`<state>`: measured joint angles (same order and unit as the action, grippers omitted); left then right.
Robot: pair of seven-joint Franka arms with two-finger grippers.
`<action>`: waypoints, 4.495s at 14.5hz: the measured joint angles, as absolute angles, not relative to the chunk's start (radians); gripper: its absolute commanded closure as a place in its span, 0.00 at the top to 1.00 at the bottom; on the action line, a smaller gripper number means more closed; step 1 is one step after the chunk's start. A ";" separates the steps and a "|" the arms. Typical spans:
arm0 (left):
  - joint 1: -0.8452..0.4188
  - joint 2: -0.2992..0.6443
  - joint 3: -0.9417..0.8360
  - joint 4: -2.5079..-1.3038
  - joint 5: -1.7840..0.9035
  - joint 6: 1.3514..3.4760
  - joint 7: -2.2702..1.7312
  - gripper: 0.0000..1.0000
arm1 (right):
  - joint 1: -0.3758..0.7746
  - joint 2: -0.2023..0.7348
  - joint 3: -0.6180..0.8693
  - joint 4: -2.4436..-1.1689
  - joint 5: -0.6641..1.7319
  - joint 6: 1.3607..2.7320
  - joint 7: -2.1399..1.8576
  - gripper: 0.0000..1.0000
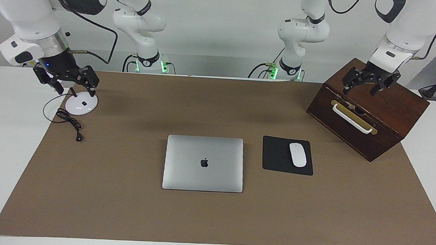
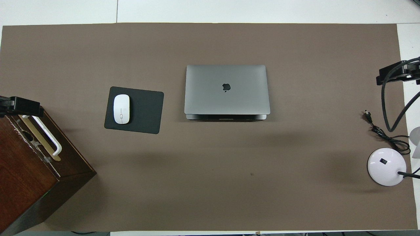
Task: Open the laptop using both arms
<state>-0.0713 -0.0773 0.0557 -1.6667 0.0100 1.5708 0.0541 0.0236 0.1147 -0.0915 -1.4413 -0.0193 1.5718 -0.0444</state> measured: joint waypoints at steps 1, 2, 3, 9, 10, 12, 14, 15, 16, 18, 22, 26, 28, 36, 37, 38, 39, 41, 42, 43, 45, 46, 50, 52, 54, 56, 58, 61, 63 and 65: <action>-0.071 -0.077 0.056 -1.667 0.010 1.571 0.054 1.00 | 0.024 0.115 -0.091 -1.441 -0.019 1.572 -0.044 1.00; -0.071 -0.077 0.056 -1.667 0.010 1.571 0.054 1.00 | 0.024 0.115 -0.091 -1.441 -0.019 1.572 -0.044 1.00; -0.071 -0.077 0.056 -1.667 0.010 1.571 0.054 1.00 | 0.024 0.115 -0.091 -1.441 -0.019 1.572 -0.044 1.00; -0.066 -0.077 0.059 -1.667 0.010 1.571 0.054 1.00 | 0.024 0.116 -0.090 -1.441 -0.019 1.575 -0.044 1.00; -0.065 -0.077 0.059 -1.667 0.010 1.571 0.054 1.00 | 0.024 0.116 -0.090 -1.441 -0.019 1.576 -0.044 1.00; -0.065 -0.077 0.059 -1.667 0.010 1.571 0.054 1.00 | 0.028 0.117 -0.089 -1.441 -0.019 1.580 -0.044 1.00; -0.065 -0.077 0.059 -1.667 0.010 1.571 0.054 1.00 | 0.033 0.117 -0.089 -1.441 -0.019 1.581 -0.044 1.00; -0.065 -0.077 0.059 -1.667 0.010 1.571 0.054 1.00 | 0.033 0.118 -0.089 -1.441 -0.019 1.582 -0.044 1.00; -0.065 -0.077 0.059 -1.667 0.010 1.571 0.054 1.00 | 0.033 0.119 -0.089 -1.441 -0.019 1.582 -0.044 1.00; -0.065 -0.077 0.059 -1.667 0.010 1.572 0.054 1.00 | 0.033 0.122 -0.089 -1.441 -0.019 1.583 -0.044 1.00; -0.065 -0.077 0.057 -1.667 0.010 1.573 0.054 1.00 | 0.033 0.125 -0.089 -1.441 -0.019 1.591 -0.044 1.00; -0.066 -0.077 0.056 -1.667 0.010 1.573 0.045 1.00 | 0.033 0.125 -0.089 -1.441 -0.019 1.593 -0.044 1.00; -0.069 -0.077 0.051 -1.667 0.010 1.573 0.017 1.00 | 0.033 0.125 -0.089 -1.441 -0.019 1.593 -0.044 1.00; -0.072 -0.077 0.040 -1.667 0.010 1.577 -0.005 1.00 | 0.034 0.125 -0.089 -1.439 -0.019 1.593 -0.044 1.00; -0.072 -0.077 0.040 -1.667 0.010 1.577 -0.005 1.00 | 0.034 0.125 -0.089 -1.439 -0.019 1.593 -0.044 1.00; -0.072 -0.077 0.040 -1.667 0.010 1.577 -0.006 1.00 | 0.034 0.125 -0.089 -1.439 -0.019 1.593 -0.044 1.00; -0.072 -0.077 0.040 -1.667 0.010 1.577 -0.006 1.00 | 0.034 0.125 -0.089 -1.439 -0.019 1.593 -0.044 1.00; -0.072 -0.077 0.040 -1.667 0.010 1.577 -0.006 1.00 | 0.034 0.125 -0.089 -1.439 -0.019 1.594 -0.044 1.00; -0.072 -0.077 0.040 -1.667 0.010 1.577 -0.007 1.00 | 0.034 0.125 -0.089 -1.439 -0.019 1.594 -0.044 1.00; -0.072 -0.077 0.040 -1.667 0.010 1.577 -0.007 1.00 | 0.034 0.125 -0.089 -1.439 -0.019 1.594 -0.044 1.00; -0.072 -0.077 0.040 -1.668 0.010 1.577 -0.013 1.00 | 0.034 0.126 -0.089 -1.439 -0.019 1.594 -0.044 1.00; -0.072 -0.077 0.040 -1.668 0.010 1.577 -0.020 1.00 | 0.034 0.126 -0.089 -1.439 -0.019 1.594 -0.044 1.00; -0.072 -0.077 0.039 -1.668 0.010 1.577 -0.033 1.00 | 0.034 0.126 -0.089 -1.439 -0.019 1.595 -0.044 1.00; -0.072 -0.077 0.039 -1.668 0.010 1.577 -0.034 1.00 | 0.034 0.126 -0.089 -1.439 -0.019 1.599 -0.044 1.00; -0.072 -0.077 0.039 -1.668 0.010 1.577 -0.035 1.00 | 0.034 0.126 -0.089 -1.439 -0.019 1.603 -0.044 1.00; -0.072 -0.077 0.039 -1.668 0.010 1.577 -0.035 1.00 | 0.034 0.126 -0.089 -1.439 -0.019 1.605 -0.044 1.00; -0.072 -0.077 0.039 -1.668 0.010 1.577 -0.035 1.00 | 0.034 0.128 -0.089 -1.439 -0.019 1.606 -0.044 1.00; -0.072 -0.077 0.039 -1.668 0.010 1.577 -0.035 1.00 | 0.034 0.130 -0.089 -1.439 -0.019 1.607 -0.044 1.00; -0.072 -0.077 0.039 -1.668 0.010 1.577 -0.035 1.00 | 0.034 0.131 -0.089 -1.439 -0.019 1.610 -0.044 1.00; -0.072 -0.077 0.037 -1.668 0.010 1.577 -0.035 1.00 | 0.034 0.131 -0.089 -1.439 -0.019 1.611 -0.044 1.00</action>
<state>-0.0724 -0.0773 0.0373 -1.6676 0.0100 1.5766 -0.0354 0.0338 0.1307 -0.0891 -1.4392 -0.0194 1.6105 -0.0444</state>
